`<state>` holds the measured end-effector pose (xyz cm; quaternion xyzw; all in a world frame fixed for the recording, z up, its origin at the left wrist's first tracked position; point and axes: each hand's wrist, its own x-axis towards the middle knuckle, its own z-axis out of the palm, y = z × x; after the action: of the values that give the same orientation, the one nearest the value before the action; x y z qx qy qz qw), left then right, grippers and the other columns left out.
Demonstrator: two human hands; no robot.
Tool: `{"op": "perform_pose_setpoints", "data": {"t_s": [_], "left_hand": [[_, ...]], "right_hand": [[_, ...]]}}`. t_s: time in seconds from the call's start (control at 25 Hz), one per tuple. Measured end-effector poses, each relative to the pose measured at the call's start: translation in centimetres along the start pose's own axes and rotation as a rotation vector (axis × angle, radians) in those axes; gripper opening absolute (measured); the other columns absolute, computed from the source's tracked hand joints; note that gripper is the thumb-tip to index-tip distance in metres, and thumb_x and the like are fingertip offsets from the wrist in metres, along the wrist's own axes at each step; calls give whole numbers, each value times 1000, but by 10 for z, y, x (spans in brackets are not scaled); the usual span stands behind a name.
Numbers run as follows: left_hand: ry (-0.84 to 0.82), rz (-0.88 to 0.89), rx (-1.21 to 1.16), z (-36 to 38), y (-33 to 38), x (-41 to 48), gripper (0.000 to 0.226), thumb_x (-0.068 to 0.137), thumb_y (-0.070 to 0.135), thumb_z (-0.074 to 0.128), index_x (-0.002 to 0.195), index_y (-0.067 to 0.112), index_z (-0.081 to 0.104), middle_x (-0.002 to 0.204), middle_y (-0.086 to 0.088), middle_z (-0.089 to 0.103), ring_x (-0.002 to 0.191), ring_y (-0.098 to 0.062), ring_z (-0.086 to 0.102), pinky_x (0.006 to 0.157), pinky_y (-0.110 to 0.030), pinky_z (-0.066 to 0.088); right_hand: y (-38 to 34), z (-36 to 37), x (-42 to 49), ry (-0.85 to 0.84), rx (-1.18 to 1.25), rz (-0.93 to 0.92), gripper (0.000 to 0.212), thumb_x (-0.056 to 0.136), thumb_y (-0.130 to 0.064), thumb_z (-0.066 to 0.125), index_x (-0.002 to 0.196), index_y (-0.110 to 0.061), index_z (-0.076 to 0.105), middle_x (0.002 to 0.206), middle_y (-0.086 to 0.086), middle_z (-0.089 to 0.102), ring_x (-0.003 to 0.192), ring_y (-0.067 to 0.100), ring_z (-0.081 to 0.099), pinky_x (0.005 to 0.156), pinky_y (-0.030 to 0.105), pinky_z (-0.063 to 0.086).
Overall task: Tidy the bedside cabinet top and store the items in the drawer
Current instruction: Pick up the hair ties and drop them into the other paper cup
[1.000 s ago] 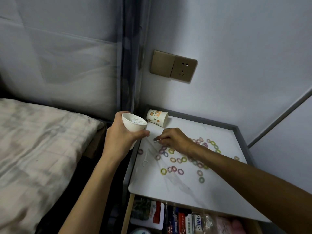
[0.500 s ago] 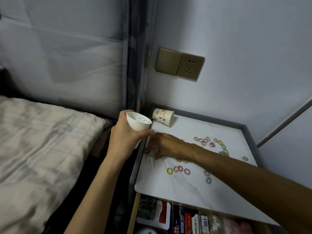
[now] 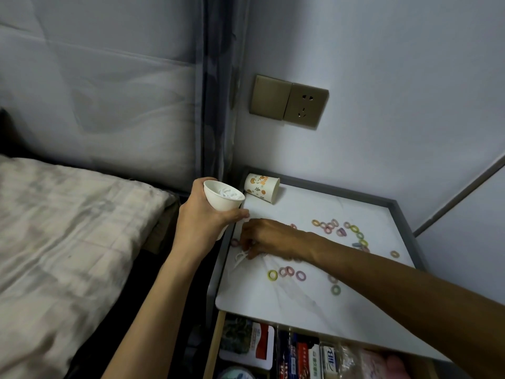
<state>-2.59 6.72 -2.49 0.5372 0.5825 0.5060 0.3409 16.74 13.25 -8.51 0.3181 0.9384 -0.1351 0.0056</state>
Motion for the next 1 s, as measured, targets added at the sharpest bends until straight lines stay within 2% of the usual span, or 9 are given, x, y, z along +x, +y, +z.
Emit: {"op": "perform_pose_setpoints", "data": {"t_s": [0.16,0.32,0.52,0.68,0.84,0.92,1.0], "left_hand": [[-2,-5,2,0,1,-1,73,55,34,92,117,29,53,99,10,65,92,-7,61,67,-17,44],[-5,-5,5,-1,2,-3,73,54,35,91,117,28,53,98,11,65,92,-6,61,67,-17,44],[-11,2,9,-2,2,-2,75,55,35,92,118,27,53,102,6,66,95,-13,62,74,-26,51],[-8,-1,14,-2,1,0,75,55,34,92,118,27,53,102,7,66,97,-15,62,80,-33,53],[-11,-1,19,0,-1,0,73,54,34,92,115,29,54,98,10,66,93,-10,62,72,-23,48],[-12,1,44,1,0,-1,72,54,36,91,114,30,53,95,13,65,90,-5,61,66,-18,44],[-26,22,102,2,1,-3,69,56,39,90,112,34,51,93,17,63,88,-1,59,65,-17,42]], "right_hand": [[1,4,-2,-38,-20,27,13,85,-28,70,91,-18,63,89,-6,58,82,11,54,71,29,49],[0,-2,-3,-36,75,72,12,85,-23,69,93,-14,66,88,-2,65,76,8,59,69,25,50],[-2,-5,-1,13,117,106,17,81,-24,74,92,-10,74,86,2,73,75,9,64,70,19,47],[0,-10,1,22,140,198,13,81,-26,74,89,-15,75,86,-4,73,72,2,61,70,15,47],[1,-30,-2,171,109,257,4,81,-24,74,84,-20,73,78,-10,71,64,-5,57,64,15,45],[4,-51,-12,277,164,316,2,83,-20,74,85,-21,74,74,-11,71,62,-5,61,65,19,50],[4,-76,-25,387,283,372,5,82,-16,75,87,-17,77,70,-9,72,58,-2,63,60,14,49]]}}
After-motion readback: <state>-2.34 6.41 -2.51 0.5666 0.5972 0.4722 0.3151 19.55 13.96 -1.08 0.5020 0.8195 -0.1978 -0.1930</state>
